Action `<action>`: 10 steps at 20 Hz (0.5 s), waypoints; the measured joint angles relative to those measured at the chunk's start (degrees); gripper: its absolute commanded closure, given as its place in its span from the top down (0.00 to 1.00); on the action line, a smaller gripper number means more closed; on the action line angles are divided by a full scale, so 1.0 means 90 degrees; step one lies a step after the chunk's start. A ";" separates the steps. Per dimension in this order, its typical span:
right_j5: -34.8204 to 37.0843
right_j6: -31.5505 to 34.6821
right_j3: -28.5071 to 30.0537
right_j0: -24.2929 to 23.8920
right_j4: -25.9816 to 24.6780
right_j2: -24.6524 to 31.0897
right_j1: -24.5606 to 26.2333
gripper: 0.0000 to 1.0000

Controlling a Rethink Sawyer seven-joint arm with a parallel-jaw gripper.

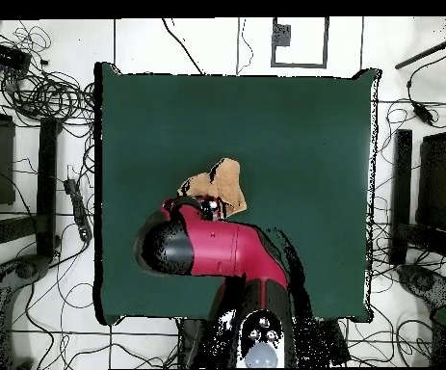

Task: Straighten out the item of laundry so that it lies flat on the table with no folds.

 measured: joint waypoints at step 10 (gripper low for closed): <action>0.0017 0.0000 -0.0717 0.0212 -0.0079 -0.0059 0.0754 0.00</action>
